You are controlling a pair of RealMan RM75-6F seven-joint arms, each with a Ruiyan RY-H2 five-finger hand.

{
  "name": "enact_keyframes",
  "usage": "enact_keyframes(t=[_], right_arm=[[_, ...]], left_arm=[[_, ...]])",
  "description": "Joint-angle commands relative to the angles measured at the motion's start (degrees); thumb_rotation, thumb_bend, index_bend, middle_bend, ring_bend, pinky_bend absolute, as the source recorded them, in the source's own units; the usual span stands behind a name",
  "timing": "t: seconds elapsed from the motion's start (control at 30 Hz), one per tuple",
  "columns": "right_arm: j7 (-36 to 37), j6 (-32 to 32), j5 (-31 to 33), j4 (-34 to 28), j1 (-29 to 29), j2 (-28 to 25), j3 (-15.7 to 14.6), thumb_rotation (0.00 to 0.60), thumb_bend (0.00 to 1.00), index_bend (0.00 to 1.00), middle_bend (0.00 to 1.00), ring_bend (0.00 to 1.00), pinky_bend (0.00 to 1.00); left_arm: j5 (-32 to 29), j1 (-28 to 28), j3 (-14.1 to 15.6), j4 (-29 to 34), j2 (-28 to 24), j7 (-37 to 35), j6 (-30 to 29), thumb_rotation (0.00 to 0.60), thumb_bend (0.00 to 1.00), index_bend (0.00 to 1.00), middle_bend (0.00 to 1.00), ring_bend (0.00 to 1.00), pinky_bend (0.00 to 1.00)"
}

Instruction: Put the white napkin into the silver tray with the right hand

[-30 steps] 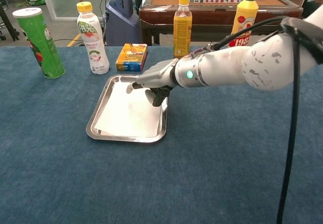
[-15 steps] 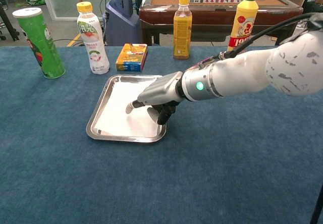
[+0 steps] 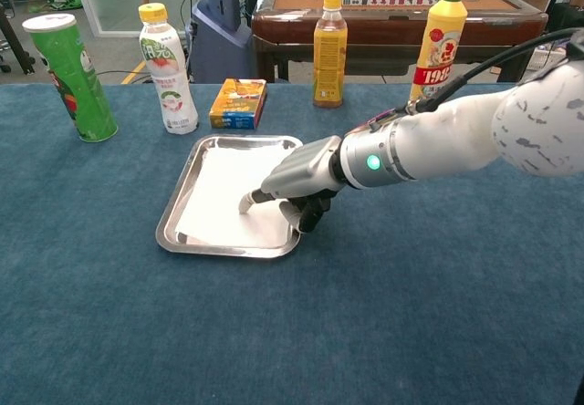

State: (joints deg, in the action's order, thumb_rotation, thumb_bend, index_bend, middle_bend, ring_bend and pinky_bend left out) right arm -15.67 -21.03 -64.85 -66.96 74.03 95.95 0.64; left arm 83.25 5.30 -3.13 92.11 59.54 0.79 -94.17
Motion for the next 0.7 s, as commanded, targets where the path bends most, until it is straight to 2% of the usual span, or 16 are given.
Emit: enact_keyframes(t=[0.03,0.37,0.53,0.63,0.7], right_arm=[[-0.1,-0.1,0.0,0.0,0.0,-0.1,-0.2,0.438,1.00,0.07,1.00,0.98,1.00],[1.2,-2.8,-1.4,-1.8,-1.2,-0.9,0.8,0.438,1.00,0.07,1.00,0.98,1.00],[1.9,-6.6,-2.0,-4.7,-3.1,-4.2,1.8,0.438,1.00,0.07,1.00,0.97,1.00],[1.1,-9.3,-0.9,-7.7,-4.9,-7.8,1.7,0.437,0.98,0.06,0.94,0.89,0.99],[0.0,-12.3,0.5,-10.1,-6.7,-10.5,1.5,0.438,0.88,0.04,0.85,0.83,0.97]], left_arm=[[0.0,0.0,0.0,0.0,0.0,0.0,0.0,0.600,0.27,0.17,0.10,0.12,0.02],[0.0,0.0,-0.1,0.2,0.0,0.3,-0.1,0.600,0.27,0.17,0.10,0.12,0.02],[0.0,-0.1,-0.3,0.2,-0.2,0.2,0.0,0.600,0.27,0.17,0.10,0.12,0.02],[-0.1,-0.2,-0.4,0.1,-0.4,0.0,0.0,0.600,0.27,0.17,0.10,0.12,0.02],[-0.2,-0.4,-0.6,0.1,-0.5,-0.1,0.0,0.600,0.27,0.17,0.10,0.12,0.02]])
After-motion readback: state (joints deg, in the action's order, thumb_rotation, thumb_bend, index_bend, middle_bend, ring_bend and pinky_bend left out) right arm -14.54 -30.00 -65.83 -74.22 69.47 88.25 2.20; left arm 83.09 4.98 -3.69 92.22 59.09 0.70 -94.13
